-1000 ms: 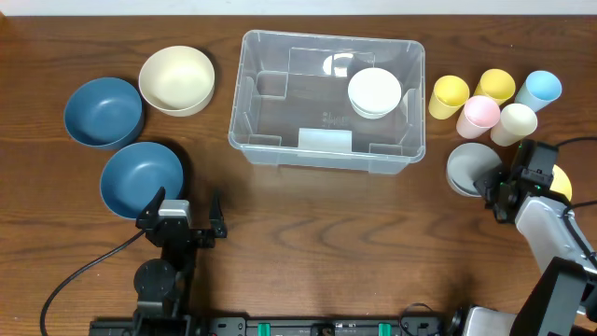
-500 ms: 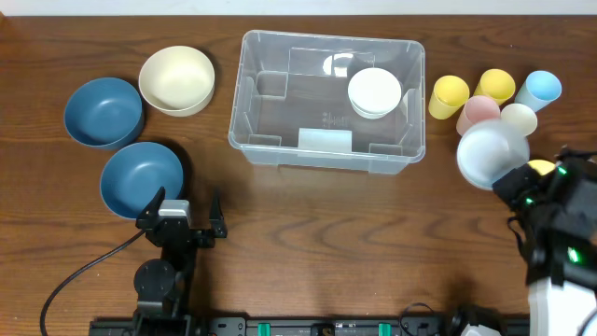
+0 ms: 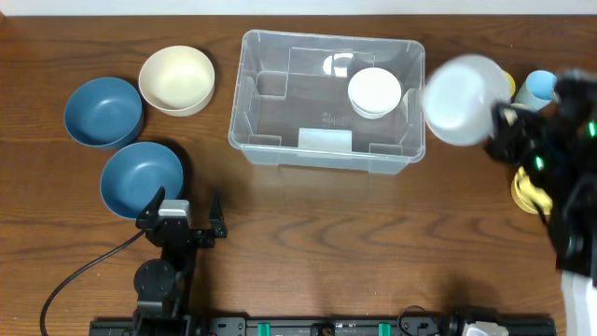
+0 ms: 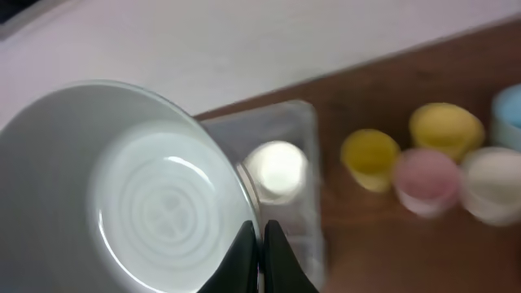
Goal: Pack container
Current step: 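Lift the grey bowl and stack it onto the white bowl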
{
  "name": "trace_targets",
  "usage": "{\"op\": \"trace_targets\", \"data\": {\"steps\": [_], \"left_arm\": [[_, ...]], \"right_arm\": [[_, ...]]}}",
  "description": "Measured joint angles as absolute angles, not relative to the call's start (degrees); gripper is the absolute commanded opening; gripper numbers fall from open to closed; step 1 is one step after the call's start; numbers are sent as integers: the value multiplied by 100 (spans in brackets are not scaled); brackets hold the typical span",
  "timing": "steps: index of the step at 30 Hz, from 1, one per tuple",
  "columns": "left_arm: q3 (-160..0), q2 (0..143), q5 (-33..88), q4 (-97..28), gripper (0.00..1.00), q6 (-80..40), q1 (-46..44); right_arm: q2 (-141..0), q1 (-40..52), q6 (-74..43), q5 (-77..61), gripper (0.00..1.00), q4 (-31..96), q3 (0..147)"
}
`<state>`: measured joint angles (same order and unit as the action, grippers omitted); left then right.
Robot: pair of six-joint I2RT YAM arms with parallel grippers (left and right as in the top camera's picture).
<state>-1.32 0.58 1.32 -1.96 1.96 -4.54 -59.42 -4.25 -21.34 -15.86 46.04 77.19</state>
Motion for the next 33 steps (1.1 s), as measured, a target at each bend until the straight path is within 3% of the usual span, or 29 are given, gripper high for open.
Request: {"op": "trace_targets", "data": {"steps": [11, 21, 33], "left_arm": [[-132, 58, 134, -198, 98, 198, -454], [-132, 58, 134, -198, 98, 198, -454], [-132, 58, 134, -198, 98, 198, -454]], "right_arm": [[-8764, 751, -1900, -884, 1, 4770, 10020], [-10877, 834, -1841, -515, 2, 4499, 10108], [-11819, 834, -1730, -283, 2, 4040, 10110]]}}
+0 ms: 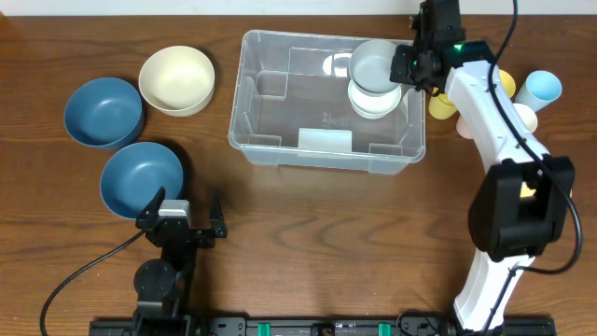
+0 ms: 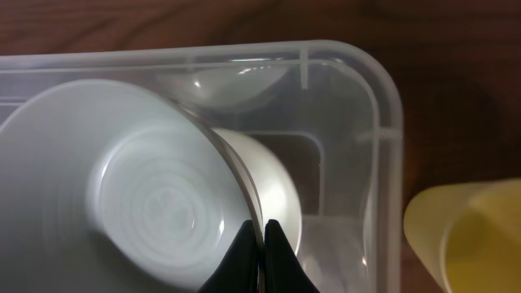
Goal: Pack container
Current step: 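Lift the grey bowl and stack it onto the white bowl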
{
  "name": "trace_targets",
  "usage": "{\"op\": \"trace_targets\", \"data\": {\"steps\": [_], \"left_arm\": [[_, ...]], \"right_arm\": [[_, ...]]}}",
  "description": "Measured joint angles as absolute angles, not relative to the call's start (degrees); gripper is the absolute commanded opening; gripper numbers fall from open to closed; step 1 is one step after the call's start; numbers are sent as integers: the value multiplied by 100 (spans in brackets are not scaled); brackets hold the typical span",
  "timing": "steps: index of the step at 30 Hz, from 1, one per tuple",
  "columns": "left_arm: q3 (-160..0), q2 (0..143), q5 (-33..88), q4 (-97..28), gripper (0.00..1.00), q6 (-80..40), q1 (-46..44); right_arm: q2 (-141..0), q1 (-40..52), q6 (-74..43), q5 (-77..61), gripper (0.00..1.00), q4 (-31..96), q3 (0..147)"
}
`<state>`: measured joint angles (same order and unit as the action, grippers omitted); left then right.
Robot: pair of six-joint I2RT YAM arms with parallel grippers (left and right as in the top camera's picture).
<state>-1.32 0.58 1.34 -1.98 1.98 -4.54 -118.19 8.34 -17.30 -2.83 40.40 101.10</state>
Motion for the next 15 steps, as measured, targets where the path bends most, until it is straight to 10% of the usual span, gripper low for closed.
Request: {"op": "trace_targets", "data": {"steps": [5, 15], "left_arm": [[-132, 58, 134, -198, 98, 198, -454], [-132, 58, 134, -198, 98, 198, -454]], "right_arm": [[-12092, 854, -1680, -263, 69, 3948, 10110], [-12147, 982, -1568, -130, 76, 4108, 10110]]}}
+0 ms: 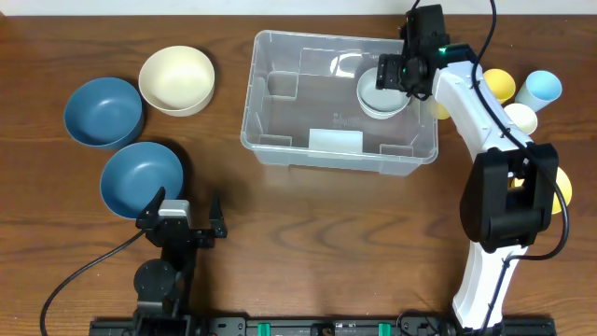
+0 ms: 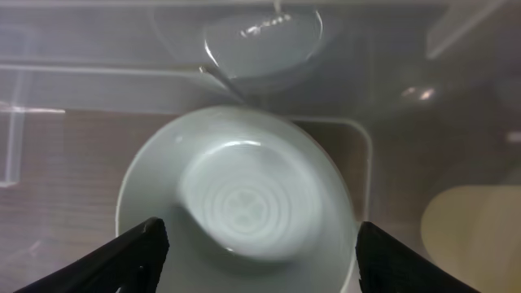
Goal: Pack container
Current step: 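Lift the grey bowl and stack it onto the white bowl, then release the grey bowl and move the right gripper to the yellow bowl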
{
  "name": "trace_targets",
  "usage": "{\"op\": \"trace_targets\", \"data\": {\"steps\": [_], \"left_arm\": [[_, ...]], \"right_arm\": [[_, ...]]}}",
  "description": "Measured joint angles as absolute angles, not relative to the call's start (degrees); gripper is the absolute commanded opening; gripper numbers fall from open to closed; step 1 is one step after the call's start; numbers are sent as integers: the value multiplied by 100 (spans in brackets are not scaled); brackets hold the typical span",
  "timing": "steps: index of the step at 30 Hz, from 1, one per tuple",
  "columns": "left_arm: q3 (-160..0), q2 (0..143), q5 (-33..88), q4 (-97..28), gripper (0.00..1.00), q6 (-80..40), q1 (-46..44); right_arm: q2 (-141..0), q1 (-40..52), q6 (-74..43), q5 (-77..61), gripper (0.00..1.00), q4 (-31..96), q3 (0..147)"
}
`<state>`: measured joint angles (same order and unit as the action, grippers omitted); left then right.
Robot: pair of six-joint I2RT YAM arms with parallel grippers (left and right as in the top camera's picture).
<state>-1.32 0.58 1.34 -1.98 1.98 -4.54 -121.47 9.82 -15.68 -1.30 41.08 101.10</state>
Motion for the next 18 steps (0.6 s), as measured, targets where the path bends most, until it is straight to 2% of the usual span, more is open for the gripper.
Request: {"op": "trace_targets", "data": {"steps": [6, 10, 13, 18], "left_arm": [[-132, 58, 134, -198, 98, 198, -454], [-132, 58, 134, -198, 98, 198, -454], [-132, 58, 134, -198, 98, 198, -454], [-132, 58, 134, -198, 98, 198, -454]], "right_arm": [[-12031, 1258, -1468, -102, 80, 4512, 10169], [-11642, 1634, -1376, -104, 88, 5098, 10412], [-11028, 1894, -1413, -117, 95, 5583, 10630], [-9710, 1774, -1815, -25, 96, 6573, 10833]]}}
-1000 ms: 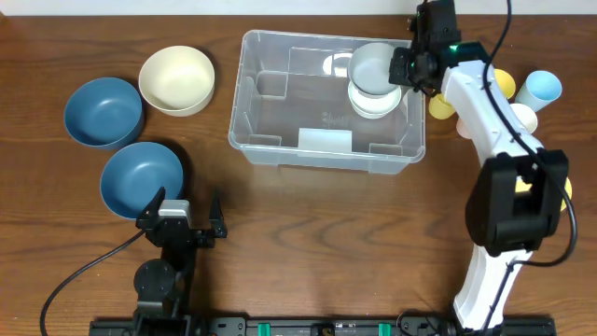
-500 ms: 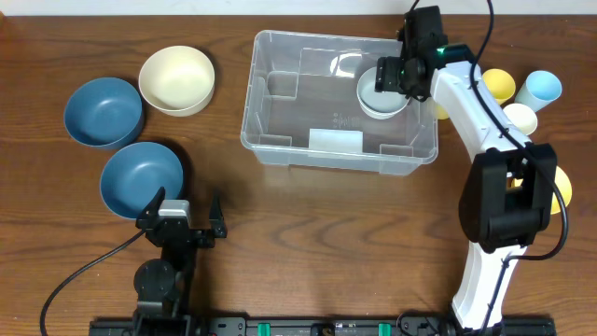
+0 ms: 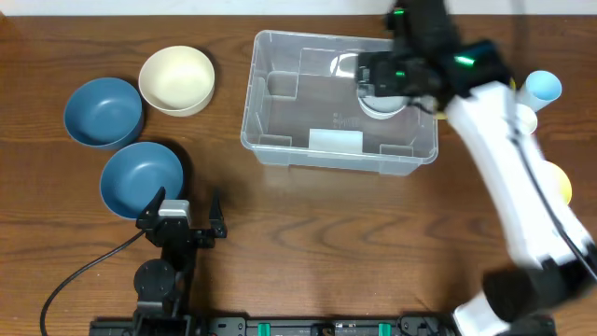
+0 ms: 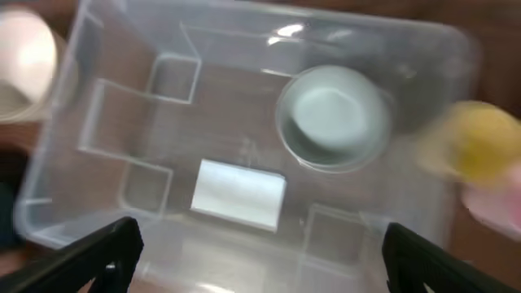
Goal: Pack container
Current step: 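Release the grey bowl and move the right gripper to the yellow bowl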
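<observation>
The clear plastic container (image 3: 280, 140) stands at the table's middle back. In its far right corner a pale grey-white bowl (image 3: 381, 101) (image 4: 334, 118) rests nested on another white bowl. My right gripper (image 3: 394, 75) (image 4: 259, 262) hangs above the container, open, with its fingers (image 4: 102, 252) wide apart and nothing between them. The arm is blurred in the overhead view. My left gripper (image 3: 182, 217) is parked near the front left, open and empty.
Two blue bowls (image 3: 104, 112) (image 3: 142, 177) and a cream bowl (image 3: 176, 80) sit left of the container. Right of the container are small cups, among them a blue one (image 3: 544, 87), a yellow one (image 4: 480, 138) and a pink one (image 4: 498, 203).
My right gripper, open low over the nested bowl, is now higher, so its view takes in the whole container. The bowl and container stay put. The left arm has not moved.
My right gripper was shut on the pale bowl's rim to the right of the container. Then it held the bowl over the white bowl inside. Then it was open with the bowl nested there and the container slightly further right. Now it is higher.
</observation>
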{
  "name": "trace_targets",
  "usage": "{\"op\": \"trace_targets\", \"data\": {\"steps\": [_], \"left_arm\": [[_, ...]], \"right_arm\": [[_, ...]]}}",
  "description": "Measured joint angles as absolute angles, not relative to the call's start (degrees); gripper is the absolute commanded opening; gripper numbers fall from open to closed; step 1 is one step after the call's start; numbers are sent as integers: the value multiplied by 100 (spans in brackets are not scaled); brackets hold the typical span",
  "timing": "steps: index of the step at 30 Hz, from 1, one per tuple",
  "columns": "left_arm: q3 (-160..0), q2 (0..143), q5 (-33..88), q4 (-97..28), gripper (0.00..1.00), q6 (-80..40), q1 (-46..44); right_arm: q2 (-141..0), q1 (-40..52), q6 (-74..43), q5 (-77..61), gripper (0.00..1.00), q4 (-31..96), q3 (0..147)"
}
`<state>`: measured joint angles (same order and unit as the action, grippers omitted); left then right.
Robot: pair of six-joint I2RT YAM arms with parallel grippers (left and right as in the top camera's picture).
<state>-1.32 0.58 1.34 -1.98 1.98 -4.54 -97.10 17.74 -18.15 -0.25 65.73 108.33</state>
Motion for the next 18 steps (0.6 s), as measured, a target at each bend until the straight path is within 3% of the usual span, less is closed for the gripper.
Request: {"op": "trace_targets", "data": {"steps": [5, 10, 18], "left_arm": [[-132, 58, 134, -198, 98, 198, -454], [-132, 58, 137, -200, 98, 198, -454], [-132, 58, 134, -200, 98, 198, -454]], "right_arm": [[-8838, 873, -2495, 244, 95, 7824, 10908], [-8691, -340, -3273, 727, 85, 9035, 10792], [-8715, -1855, -3916, 985, 82, 8506, 9251]]}}
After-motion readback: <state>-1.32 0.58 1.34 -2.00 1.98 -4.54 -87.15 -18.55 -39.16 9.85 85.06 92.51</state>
